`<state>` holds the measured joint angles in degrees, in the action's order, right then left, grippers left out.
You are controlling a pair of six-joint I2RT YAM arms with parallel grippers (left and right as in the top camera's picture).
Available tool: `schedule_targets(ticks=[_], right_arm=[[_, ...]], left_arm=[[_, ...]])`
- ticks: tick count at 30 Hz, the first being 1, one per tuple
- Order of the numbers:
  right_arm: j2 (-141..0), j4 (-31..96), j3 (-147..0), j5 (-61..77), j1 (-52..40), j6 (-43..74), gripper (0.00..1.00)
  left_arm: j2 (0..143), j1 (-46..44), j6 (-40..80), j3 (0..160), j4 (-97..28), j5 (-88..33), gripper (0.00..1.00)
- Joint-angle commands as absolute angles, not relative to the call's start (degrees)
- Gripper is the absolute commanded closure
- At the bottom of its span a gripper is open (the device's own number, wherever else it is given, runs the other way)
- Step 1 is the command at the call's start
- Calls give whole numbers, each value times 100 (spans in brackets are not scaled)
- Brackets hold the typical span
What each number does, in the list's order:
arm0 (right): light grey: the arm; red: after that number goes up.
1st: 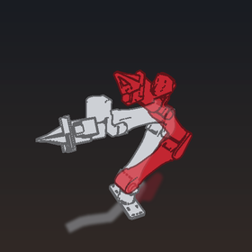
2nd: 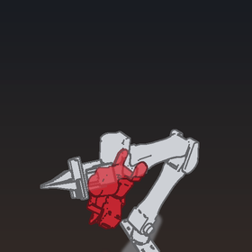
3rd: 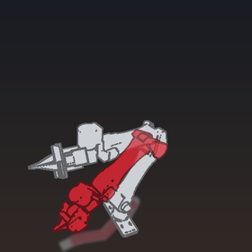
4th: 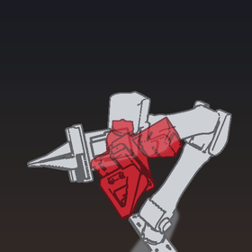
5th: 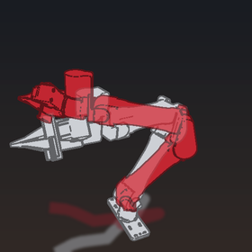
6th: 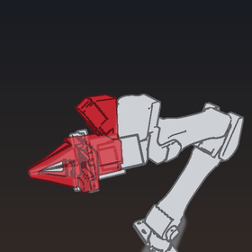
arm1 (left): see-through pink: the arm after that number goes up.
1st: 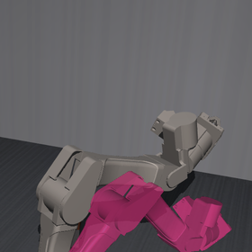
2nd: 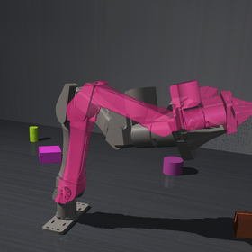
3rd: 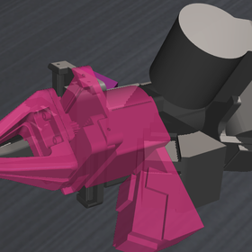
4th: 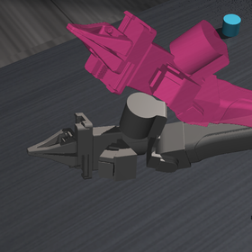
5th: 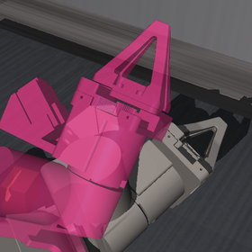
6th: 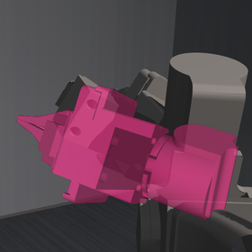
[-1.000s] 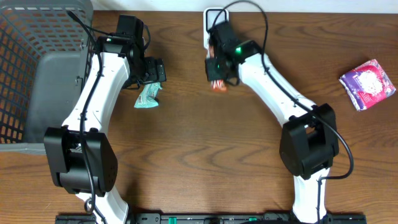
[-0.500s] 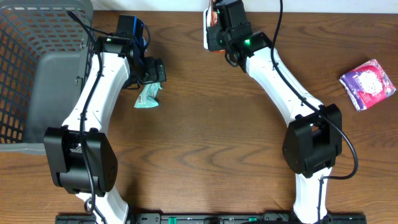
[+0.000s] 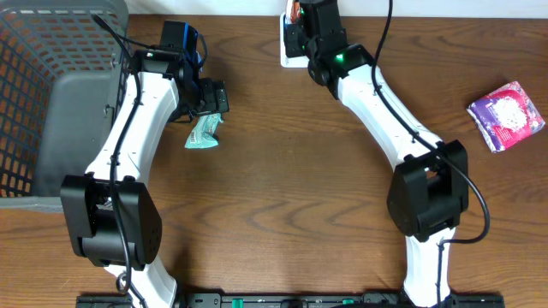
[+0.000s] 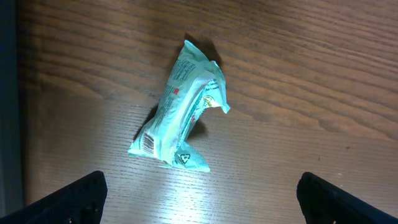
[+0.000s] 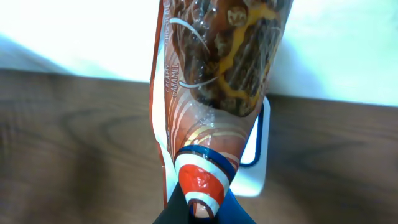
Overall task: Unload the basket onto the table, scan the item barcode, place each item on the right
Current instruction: 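Carry the red-orange bar to the far right and release it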
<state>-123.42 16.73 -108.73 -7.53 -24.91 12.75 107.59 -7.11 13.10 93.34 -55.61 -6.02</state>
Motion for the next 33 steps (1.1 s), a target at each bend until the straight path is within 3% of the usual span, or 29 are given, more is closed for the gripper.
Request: schedule_targets(ticks=[1,7,17,25,33], right_arm=[[-12663,1441,-10982,-923,-2362,1372,99],[-13231,633,-10982,-1002,-2200,1590,99],[-13069,740,-10989,-1004,-1695,1977,99],[-12241,2287,-10989,-1197,-550,2412,99],[-12411,4462,-10971,-1118,740,1859,99]], left_arm=[[10801,-692,1273,9312,-5590,-548,2],[10801,-692,1273,9312,-5590,-548,2],[10801,-692,1273,9312,-5590,-548,2],[10801,-692,1273,9312,-5590,-548,2],[10801,-692,1273,9312,-5590,-548,2]])
